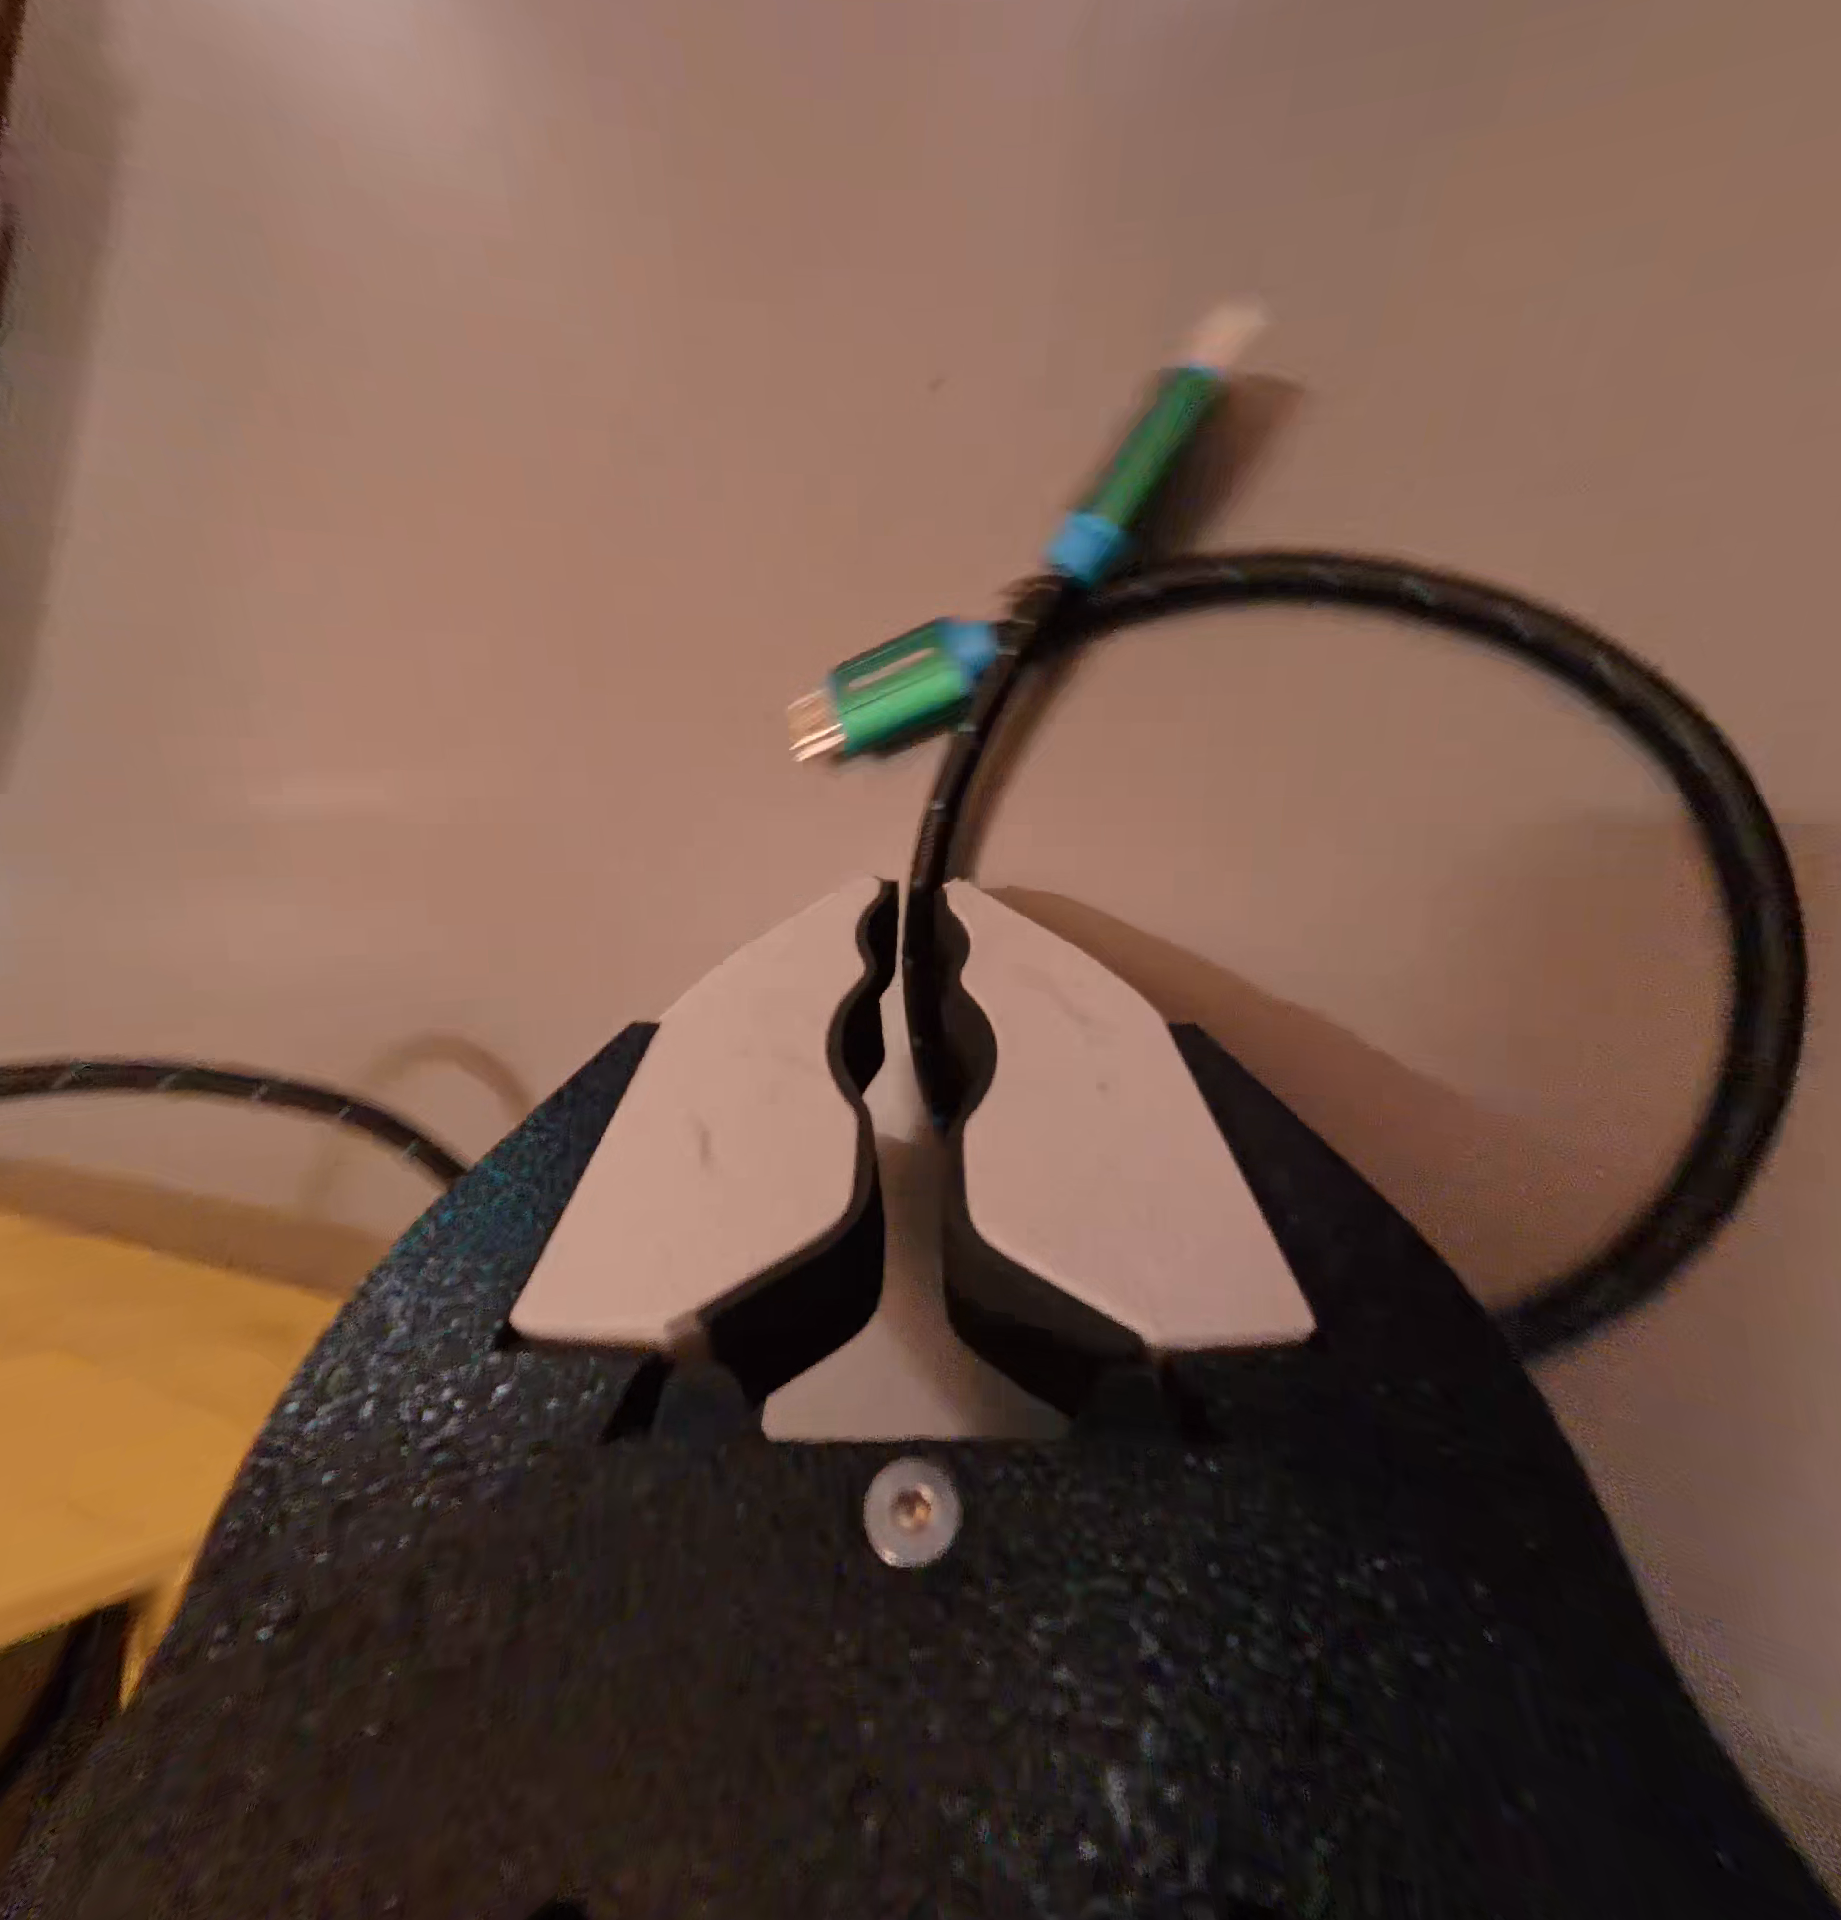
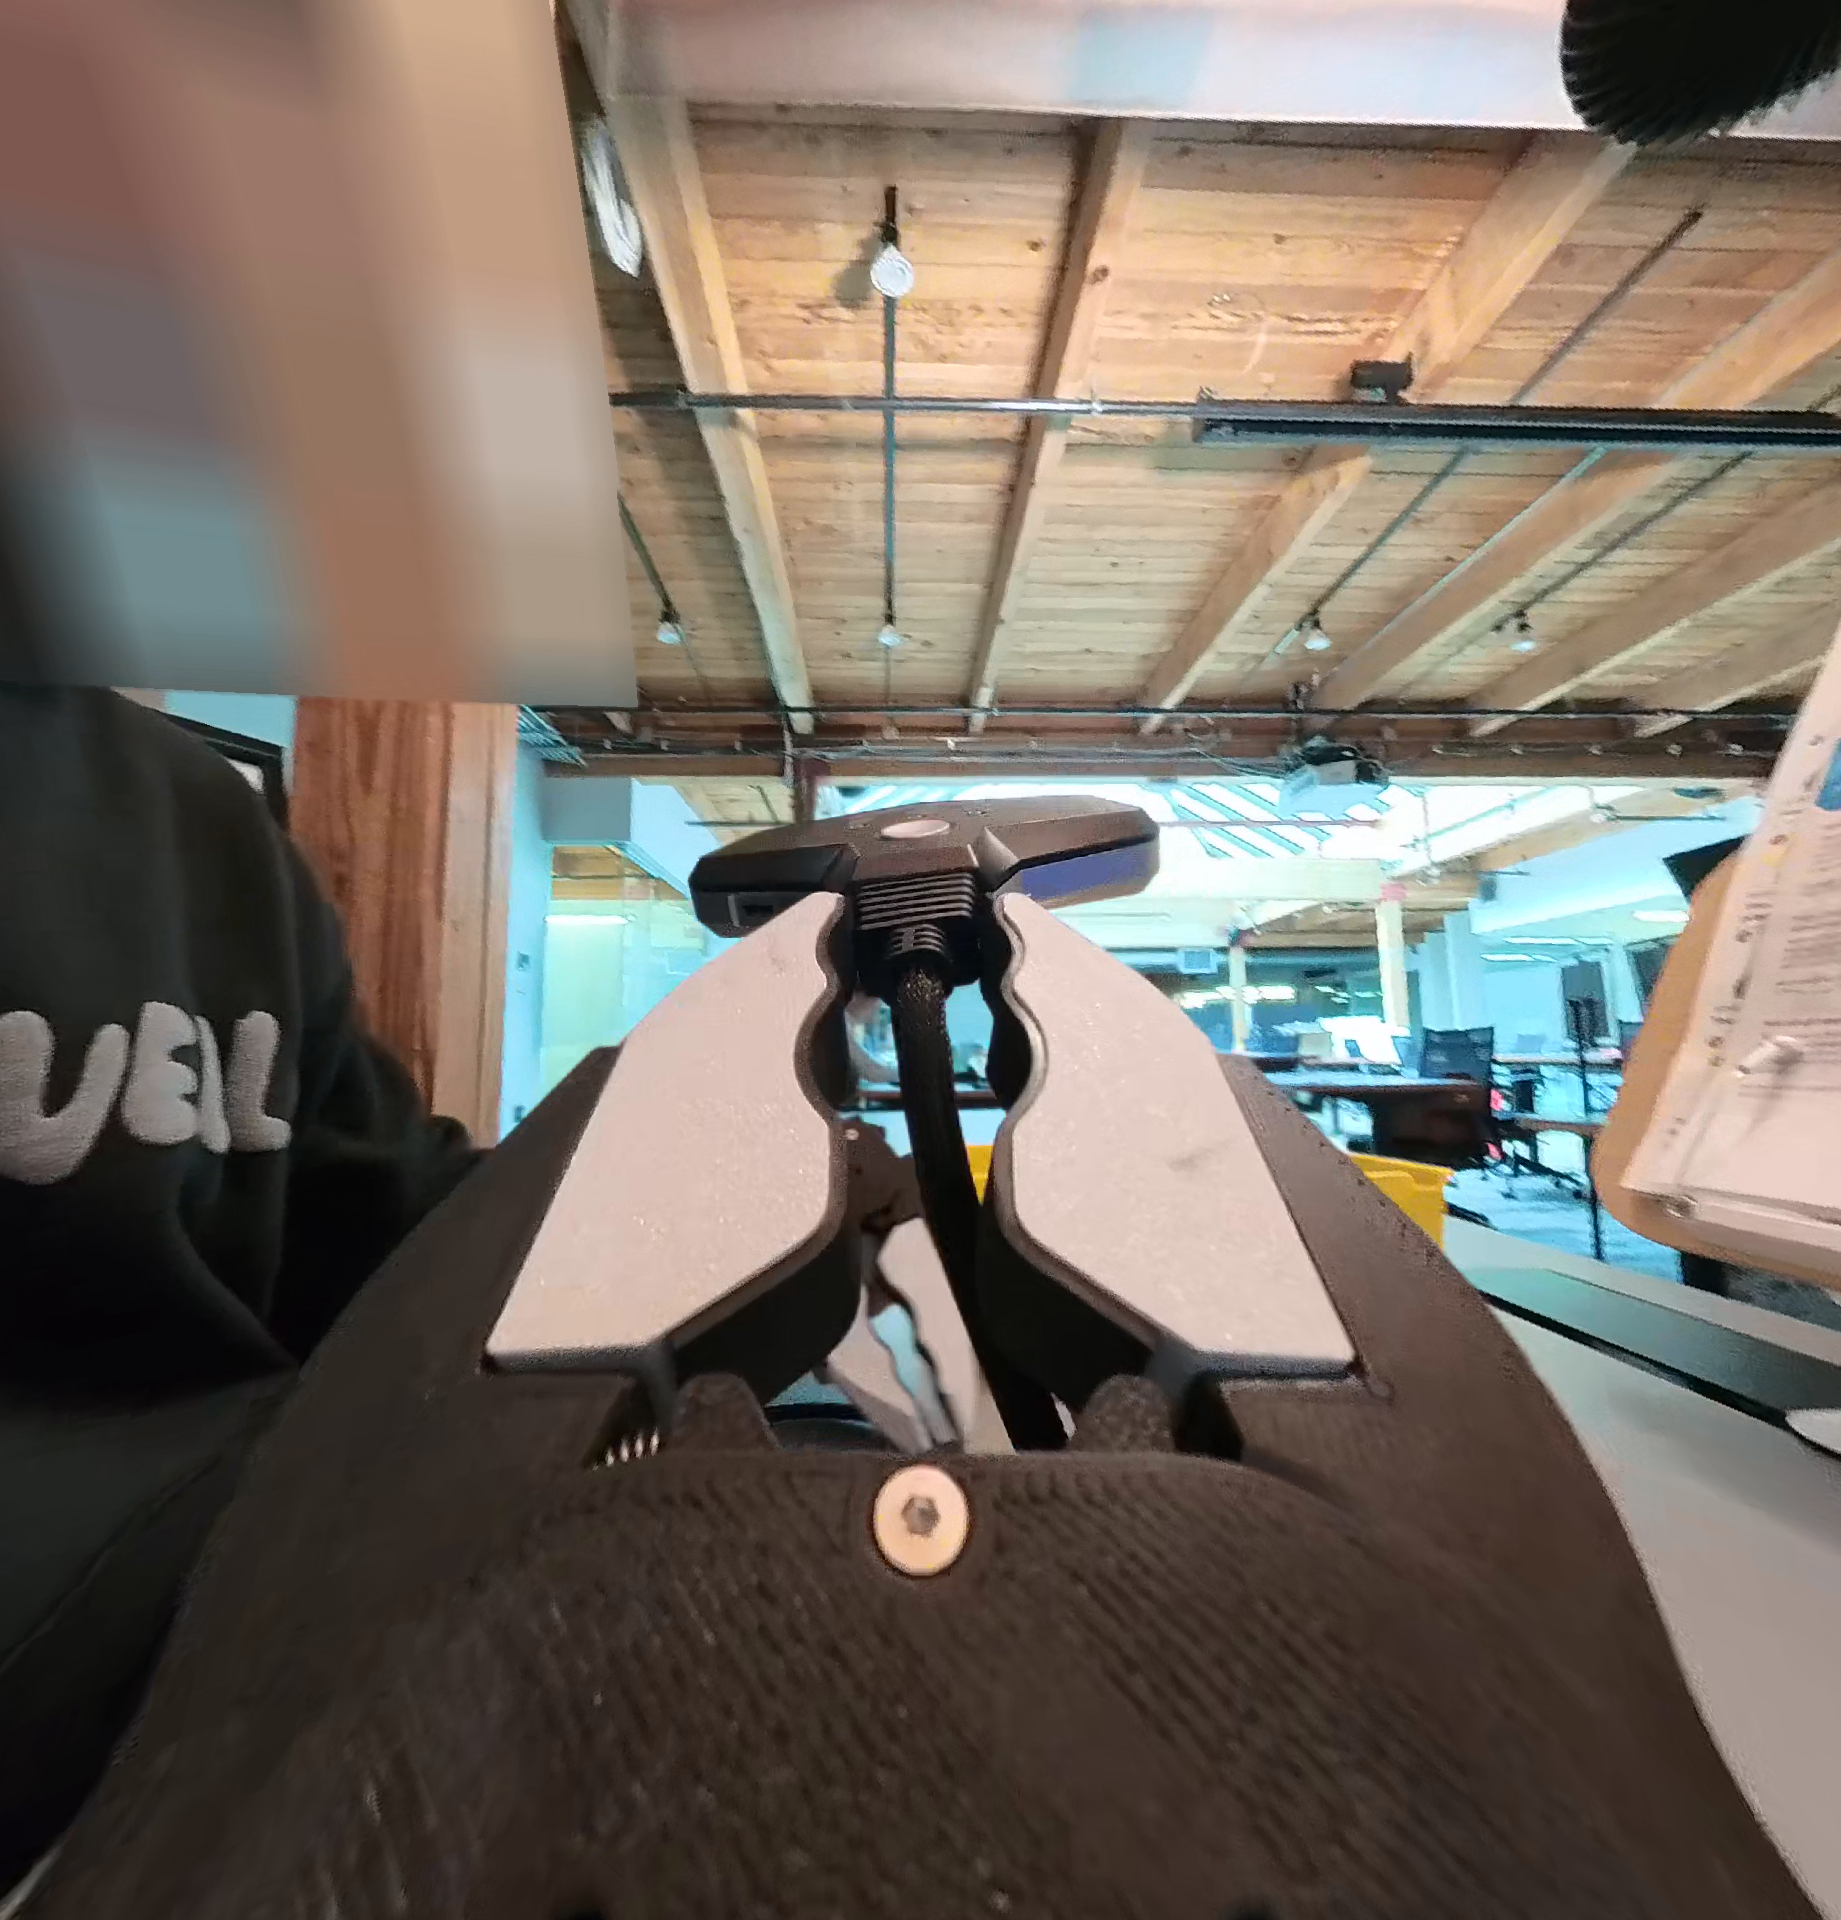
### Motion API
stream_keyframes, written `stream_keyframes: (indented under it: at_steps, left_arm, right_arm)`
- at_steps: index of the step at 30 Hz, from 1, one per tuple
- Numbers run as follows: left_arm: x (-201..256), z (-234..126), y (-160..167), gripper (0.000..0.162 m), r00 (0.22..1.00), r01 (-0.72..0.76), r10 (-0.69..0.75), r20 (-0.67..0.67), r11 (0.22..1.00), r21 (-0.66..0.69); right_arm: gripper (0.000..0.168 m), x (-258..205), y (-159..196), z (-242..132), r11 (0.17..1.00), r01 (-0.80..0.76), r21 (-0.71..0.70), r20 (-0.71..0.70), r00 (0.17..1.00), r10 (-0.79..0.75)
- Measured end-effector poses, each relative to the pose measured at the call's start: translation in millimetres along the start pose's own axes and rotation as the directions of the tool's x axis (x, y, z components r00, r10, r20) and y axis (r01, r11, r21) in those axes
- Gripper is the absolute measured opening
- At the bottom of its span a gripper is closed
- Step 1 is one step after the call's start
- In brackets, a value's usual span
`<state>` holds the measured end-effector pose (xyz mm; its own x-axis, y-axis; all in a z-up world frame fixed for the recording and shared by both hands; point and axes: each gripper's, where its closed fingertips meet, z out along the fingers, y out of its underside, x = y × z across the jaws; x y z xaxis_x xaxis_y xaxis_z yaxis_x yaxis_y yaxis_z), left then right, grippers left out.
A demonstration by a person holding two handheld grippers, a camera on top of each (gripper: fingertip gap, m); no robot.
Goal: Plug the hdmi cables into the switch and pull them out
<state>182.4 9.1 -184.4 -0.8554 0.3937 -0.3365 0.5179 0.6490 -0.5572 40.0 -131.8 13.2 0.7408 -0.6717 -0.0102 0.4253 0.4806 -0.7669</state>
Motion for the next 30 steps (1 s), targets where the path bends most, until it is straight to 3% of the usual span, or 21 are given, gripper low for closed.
stream_keyframes:
  at_steps: [1,5,8,12,18,24,30]
  left_arm:
    - [-11,-4,3,0.011,0.998,0.039,-0.038,0.058,0.999,-0.011]
    - [-25,-22,-12,0.025,0.957,0.259,-0.27,0.101,0.959,0.112]
    - [-7,-25,-13,0.037,0.938,0.338,-0.343,0.055,0.937,0.083]
    - [19,-19,-2,0.039,0.938,0.345,-0.344,0.037,0.938,-0.028]
    - [27,-10,-20,0.031,0.912,0.404,-0.403,0.076,0.915,-0.002]
    - [32,-10,-38,0.036,0.884,0.463,-0.461,0.082,0.886,-0.006]
    - [36,6,-20,0.048,0.878,0.468,-0.44,0.187,0.871,-0.15]
  right_arm:
    - [0.023,-3,-2,0,1.0,-0.006,0.015,0.018,1.0,0.006]
    - [0.023,-6,-3,0,1.0,-0.005,0.023,0.037,0.999,0.004]
    - [0.023,-5,2,2,1.0,0.006,-0.004,0.027,1.0,-0.005]
    - [0.023,0,11,3,0.998,0.03,-0.053,-0.007,1.0,-0.03]
    - [0.023,3,17,5,0.995,0.05,-0.09,-0.027,0.998,-0.052]
    - [0.023,4,17,5,0.993,0.065,-0.1,-0.037,0.997,-0.069]
    - [0.023,4,23,7,0.988,0.072,-0.133,-0.036,0.996,-0.078]
